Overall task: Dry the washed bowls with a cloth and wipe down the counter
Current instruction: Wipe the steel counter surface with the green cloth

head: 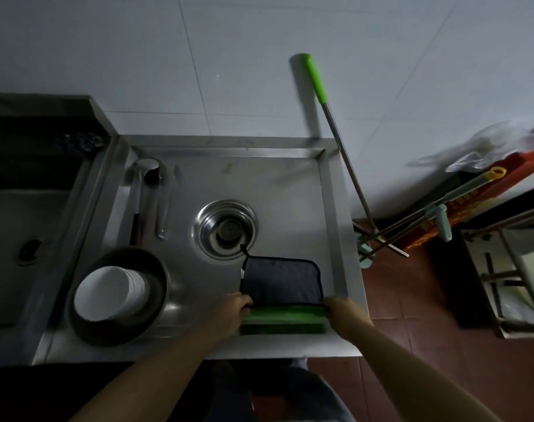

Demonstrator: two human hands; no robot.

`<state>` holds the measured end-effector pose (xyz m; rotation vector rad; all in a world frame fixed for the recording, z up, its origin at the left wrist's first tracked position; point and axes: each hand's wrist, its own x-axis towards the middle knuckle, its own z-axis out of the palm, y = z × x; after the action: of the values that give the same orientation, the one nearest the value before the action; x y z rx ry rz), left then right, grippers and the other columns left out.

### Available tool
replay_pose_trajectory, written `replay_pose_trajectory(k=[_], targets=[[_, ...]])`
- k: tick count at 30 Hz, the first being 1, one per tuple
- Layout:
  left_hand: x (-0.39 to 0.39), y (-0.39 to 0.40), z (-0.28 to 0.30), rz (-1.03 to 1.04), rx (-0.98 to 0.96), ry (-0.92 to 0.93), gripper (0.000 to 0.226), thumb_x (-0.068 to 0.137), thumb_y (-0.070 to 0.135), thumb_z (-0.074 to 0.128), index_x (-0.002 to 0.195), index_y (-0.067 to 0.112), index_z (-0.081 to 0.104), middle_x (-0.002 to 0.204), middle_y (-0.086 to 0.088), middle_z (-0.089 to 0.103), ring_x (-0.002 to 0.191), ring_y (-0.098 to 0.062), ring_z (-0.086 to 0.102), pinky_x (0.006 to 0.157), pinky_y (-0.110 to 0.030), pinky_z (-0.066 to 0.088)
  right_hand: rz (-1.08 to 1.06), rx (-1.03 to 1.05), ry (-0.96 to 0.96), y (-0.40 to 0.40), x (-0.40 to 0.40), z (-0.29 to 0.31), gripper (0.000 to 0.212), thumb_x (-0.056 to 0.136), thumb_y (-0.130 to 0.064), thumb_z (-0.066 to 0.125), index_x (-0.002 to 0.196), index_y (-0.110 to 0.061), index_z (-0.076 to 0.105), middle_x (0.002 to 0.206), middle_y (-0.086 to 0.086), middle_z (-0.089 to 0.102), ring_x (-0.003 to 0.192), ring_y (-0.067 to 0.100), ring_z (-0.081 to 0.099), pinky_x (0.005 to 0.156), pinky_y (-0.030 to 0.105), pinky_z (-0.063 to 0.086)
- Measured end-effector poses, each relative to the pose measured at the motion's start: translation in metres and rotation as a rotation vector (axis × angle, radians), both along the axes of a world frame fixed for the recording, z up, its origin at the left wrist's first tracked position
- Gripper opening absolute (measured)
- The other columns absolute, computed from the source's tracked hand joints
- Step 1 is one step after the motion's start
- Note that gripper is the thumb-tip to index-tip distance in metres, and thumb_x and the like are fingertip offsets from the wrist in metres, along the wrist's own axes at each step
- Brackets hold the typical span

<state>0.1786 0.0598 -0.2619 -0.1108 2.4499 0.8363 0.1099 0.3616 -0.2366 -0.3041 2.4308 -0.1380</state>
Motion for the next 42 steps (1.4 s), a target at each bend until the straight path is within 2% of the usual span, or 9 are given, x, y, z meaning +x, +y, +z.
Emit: replay_pose_trajectory(k=[7, 13, 18, 26, 30, 33, 36, 39, 42], targets=[[-0.069, -0.012, -0.024, 0.184, 0.014, 0.049, 0.014, 0.093, 0.021, 0.057, 0.103, 0.018, 0.067, 0.101, -0.007, 0.068, 0.096, -0.027, 0.063, 0.082, -0.035, 0.047, -0.120, -0.039, 0.099, -0.021, -0.072, -0.018, 0.020, 0.097, -0.019, 0.047, 0.102, -0.023, 0.066, 0.099, 0.005, 0.070, 0.088, 0.028, 0.066, 0.068, 0.031, 0.048], [-0.105, -0.007, -0.041, 0.241, -0.097, 0.218, 0.013, 0.090, 0.013, 0.065, 0.099, 0.007, 0.073, 0.098, -0.015, 0.068, 0.093, -0.034, 0.063, 0.073, -0.035, 0.041, -0.146, -0.027, 0.133, -0.035, -0.098, -0.047, 0.021, 0.096, -0.009, 0.046, 0.103, -0.015, 0.065, 0.099, 0.008, 0.067, 0.087, 0.029, 0.064, 0.067, 0.032, 0.047], [-0.094, -0.002, -0.051, 0.360, -0.128, 0.290, 0.029, 0.082, 0.006, 0.074, 0.110, 0.003, 0.070, 0.107, -0.020, 0.064, 0.097, -0.038, 0.062, 0.086, -0.043, 0.052, -0.227, -0.081, 0.162, -0.030, -0.091, -0.056, 0.014, 0.096, -0.015, 0.054, 0.108, -0.008, 0.056, 0.108, 0.012, 0.056, 0.097, 0.034, 0.059, 0.071, 0.036, 0.045], [-0.058, 0.029, -0.025, 0.560, -0.265, -0.158, 0.047, 0.092, 0.037, 0.064, 0.115, -0.004, 0.062, 0.117, -0.023, 0.063, 0.110, -0.039, 0.061, 0.092, -0.040, 0.048, -0.147, -0.104, 0.280, -0.024, -0.063, -0.051, 0.017, 0.095, -0.011, 0.054, 0.110, -0.009, 0.062, 0.107, 0.009, 0.057, 0.094, 0.032, 0.060, 0.067, 0.038, 0.050], [-0.045, 0.044, -0.022, 0.656, -0.253, -0.165, 0.030, 0.093, 0.021, 0.060, 0.113, -0.002, 0.062, 0.119, -0.020, 0.062, 0.109, -0.037, 0.062, 0.091, -0.041, 0.048, 0.085, -0.223, 0.327, -0.052, -0.057, -0.046, 0.012, 0.082, -0.012, 0.075, 0.094, -0.010, 0.072, 0.095, 0.008, 0.065, 0.081, 0.032, 0.065, 0.063, 0.037, 0.054], [-0.042, 0.044, -0.028, 0.775, -0.209, -0.089, 0.016, 0.090, 0.009, 0.060, 0.102, 0.000, 0.064, 0.111, -0.020, 0.064, 0.103, -0.037, 0.062, 0.088, -0.039, 0.046, 0.342, -0.301, 0.347, -0.094, -0.067, -0.051, 0.028, 0.060, -0.001, 0.084, 0.084, -0.012, 0.074, 0.087, 0.006, 0.069, 0.073, 0.034, 0.066, 0.061, 0.038, 0.054], [-0.040, 0.045, -0.037, 0.895, -0.121, -0.045, 0.009, 0.087, 0.006, 0.060, 0.091, 0.001, 0.066, 0.098, -0.020, 0.068, 0.098, -0.039, 0.064, 0.078, -0.038, 0.046, 0.580, -0.322, 0.298, -0.135, -0.075, -0.055, 0.042, 0.059, 0.005, 0.075, 0.098, -0.011, 0.075, 0.102, 0.007, 0.071, 0.086, 0.035, 0.065, 0.072, 0.041, 0.053], [-0.036, 0.050, -0.036, 1.035, -0.025, -0.047, 0.012, 0.090, 0.009, 0.064, 0.098, 0.001, 0.068, 0.100, -0.019, 0.072, 0.098, -0.036, 0.066, 0.072, -0.031, 0.041, 0.829, -0.254, 0.275, -0.166, -0.078, -0.056, 0.049, 0.080, -0.005, 0.064, 0.127, -0.017, 0.064, 0.139, 0.003, 0.057, 0.118, 0.034, 0.055, 0.093, 0.043, 0.044], [-0.032, 0.053, -0.039, 1.054, -0.027, -0.075, 0.016, 0.093, 0.015, 0.064, 0.102, 0.002, 0.069, 0.103, -0.017, 0.073, 0.101, -0.036, 0.066, 0.074, -0.032, 0.040, 1.004, -0.169, 0.313, -0.182, -0.083, -0.057, 0.053, 0.090, -0.015, 0.058, 0.141, -0.023, 0.049, 0.142, 0.003, 0.050, 0.125, 0.032, 0.047, 0.100, 0.041, 0.038]])
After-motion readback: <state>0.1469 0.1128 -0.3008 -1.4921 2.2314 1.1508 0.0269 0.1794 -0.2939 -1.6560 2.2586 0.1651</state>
